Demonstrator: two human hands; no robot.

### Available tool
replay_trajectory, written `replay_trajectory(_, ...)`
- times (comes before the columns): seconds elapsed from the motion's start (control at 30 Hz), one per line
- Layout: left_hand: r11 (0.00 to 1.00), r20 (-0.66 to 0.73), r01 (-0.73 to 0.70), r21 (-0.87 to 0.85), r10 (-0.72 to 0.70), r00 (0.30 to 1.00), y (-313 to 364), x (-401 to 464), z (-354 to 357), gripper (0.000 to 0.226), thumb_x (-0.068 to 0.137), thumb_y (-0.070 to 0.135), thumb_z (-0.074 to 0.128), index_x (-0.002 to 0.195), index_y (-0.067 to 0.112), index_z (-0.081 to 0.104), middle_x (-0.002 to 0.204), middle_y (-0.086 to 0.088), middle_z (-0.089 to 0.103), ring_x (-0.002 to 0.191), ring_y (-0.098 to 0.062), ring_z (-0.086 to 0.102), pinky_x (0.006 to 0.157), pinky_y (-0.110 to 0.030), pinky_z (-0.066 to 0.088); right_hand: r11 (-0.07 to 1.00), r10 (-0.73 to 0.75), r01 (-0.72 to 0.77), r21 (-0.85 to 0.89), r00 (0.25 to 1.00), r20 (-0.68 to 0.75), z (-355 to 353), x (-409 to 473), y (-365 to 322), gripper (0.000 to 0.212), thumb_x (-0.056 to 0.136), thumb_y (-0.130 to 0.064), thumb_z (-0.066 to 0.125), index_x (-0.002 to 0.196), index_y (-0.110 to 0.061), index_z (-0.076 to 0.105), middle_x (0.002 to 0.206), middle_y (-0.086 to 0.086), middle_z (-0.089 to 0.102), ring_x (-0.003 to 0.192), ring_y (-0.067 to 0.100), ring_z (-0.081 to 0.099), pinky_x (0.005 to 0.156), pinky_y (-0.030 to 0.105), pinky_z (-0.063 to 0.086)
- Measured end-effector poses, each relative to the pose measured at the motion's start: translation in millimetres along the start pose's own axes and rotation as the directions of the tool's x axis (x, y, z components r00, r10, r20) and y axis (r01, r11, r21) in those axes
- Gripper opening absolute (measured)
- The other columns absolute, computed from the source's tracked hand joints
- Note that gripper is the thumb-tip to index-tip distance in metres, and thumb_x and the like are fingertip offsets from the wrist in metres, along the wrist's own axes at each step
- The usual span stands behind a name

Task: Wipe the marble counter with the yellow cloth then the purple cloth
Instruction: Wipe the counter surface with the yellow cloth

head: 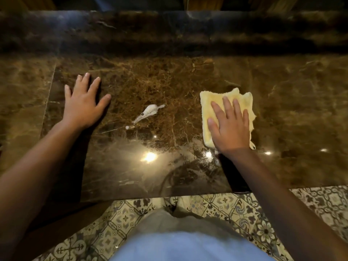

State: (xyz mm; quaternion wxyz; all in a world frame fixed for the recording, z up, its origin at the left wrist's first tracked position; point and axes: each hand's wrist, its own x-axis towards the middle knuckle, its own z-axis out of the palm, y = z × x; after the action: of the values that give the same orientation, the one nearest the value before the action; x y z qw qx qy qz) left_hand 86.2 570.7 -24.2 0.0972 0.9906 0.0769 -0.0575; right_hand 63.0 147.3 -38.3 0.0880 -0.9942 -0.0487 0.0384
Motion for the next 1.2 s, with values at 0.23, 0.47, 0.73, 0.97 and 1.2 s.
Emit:
replay_trajectory(0.23,0.997,-0.069,-0.002,0.078,0.007,0.998,15,-36,23,0.078,0.101,0.067,0.031,0.163,0.022,0.019,0.174,-0.010,0.011,0.161,-0.026,0.002,0.127,-0.052,-0.001,0.998,-0.063,0.061,-0.022,0.995,-0.078,5,-42,7,0.058,0.100,-0.049,0.036,0.153,-0.026,0.042,0.164,0.009,0.033,0.153,0.036,0.023,0.121,0.060,0.017)
replay_trajectory(0.47,0.998,-0.103,-0.017,0.060,0.023,0.994,18,-38,24,0.076,0.101,0.065,0.031,0.162,0.021,0.022,0.173,-0.011,0.014,0.161,-0.027,0.005,0.128,-0.051,0.001,0.994,0.110,-0.110,-0.005,0.992,-0.060,4,31,-30,0.061,0.099,-0.050,0.028,0.156,-0.027,0.034,0.168,0.010,0.024,0.155,0.037,0.014,0.121,0.063,0.013)
replay_trajectory(0.73,0.985,-0.117,-0.168,-0.027,0.164,0.979,-2,-36,9,0.062,0.102,0.052,0.045,0.155,0.020,0.042,0.167,-0.012,0.033,0.157,-0.032,0.021,0.125,-0.052,0.018,0.999,0.034,-0.033,0.036,0.999,-0.019,11,-61,-54,0.059,0.099,-0.053,0.032,0.155,-0.034,0.035,0.168,0.003,0.024,0.157,0.029,0.013,0.123,0.059,0.011)
replay_trajectory(0.97,0.966,-0.019,-0.256,0.026,0.257,0.966,-33,-15,9,0.067,0.101,0.063,0.024,0.161,0.032,0.024,0.173,-0.010,0.015,0.161,-0.031,0.002,0.127,-0.055,0.001,0.877,0.480,-0.480,0.015,0.876,-0.044,5,-94,-27,0.064,0.099,-0.061,0.021,0.158,-0.034,0.023,0.171,0.003,0.013,0.157,0.028,0.003,0.123,0.062,0.004)
replay_trajectory(1.2,0.966,-0.049,-0.257,0.000,0.257,0.965,-35,-16,8,0.065,0.102,0.062,0.029,0.161,0.032,0.028,0.173,-0.010,0.015,0.161,-0.030,0.004,0.128,-0.057,0.003,0.806,0.592,-0.590,0.048,0.802,-0.083,13,-70,-78,0.069,0.096,-0.057,0.025,0.158,-0.027,0.025,0.170,0.009,0.015,0.157,0.033,0.005,0.123,0.061,0.007)
